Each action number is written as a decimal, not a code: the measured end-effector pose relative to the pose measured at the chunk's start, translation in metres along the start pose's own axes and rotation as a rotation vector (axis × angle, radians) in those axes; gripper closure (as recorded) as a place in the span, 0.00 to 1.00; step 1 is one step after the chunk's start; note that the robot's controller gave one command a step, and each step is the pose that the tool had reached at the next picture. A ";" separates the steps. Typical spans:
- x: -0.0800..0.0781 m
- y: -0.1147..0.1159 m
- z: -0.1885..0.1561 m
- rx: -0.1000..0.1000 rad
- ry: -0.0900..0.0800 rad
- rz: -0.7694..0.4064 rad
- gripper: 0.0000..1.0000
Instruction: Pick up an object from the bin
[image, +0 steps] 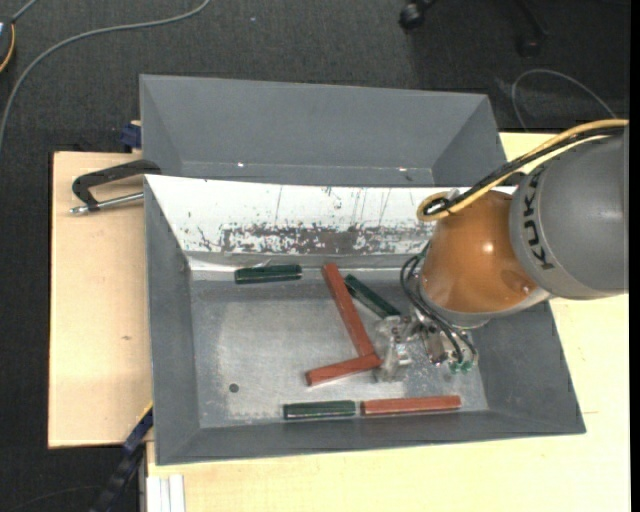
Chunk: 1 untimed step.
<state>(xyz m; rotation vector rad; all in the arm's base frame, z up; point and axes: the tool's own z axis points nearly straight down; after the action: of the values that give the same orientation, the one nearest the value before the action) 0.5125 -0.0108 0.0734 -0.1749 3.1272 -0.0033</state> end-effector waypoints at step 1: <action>-0.031 0.021 -0.184 -0.002 -0.006 -0.297 1.00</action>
Offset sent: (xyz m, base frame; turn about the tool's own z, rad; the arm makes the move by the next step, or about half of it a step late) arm 0.0240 0.0228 0.1794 -0.2968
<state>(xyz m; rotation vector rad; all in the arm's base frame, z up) 0.5395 0.0134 0.2577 -0.6344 3.0619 -0.0019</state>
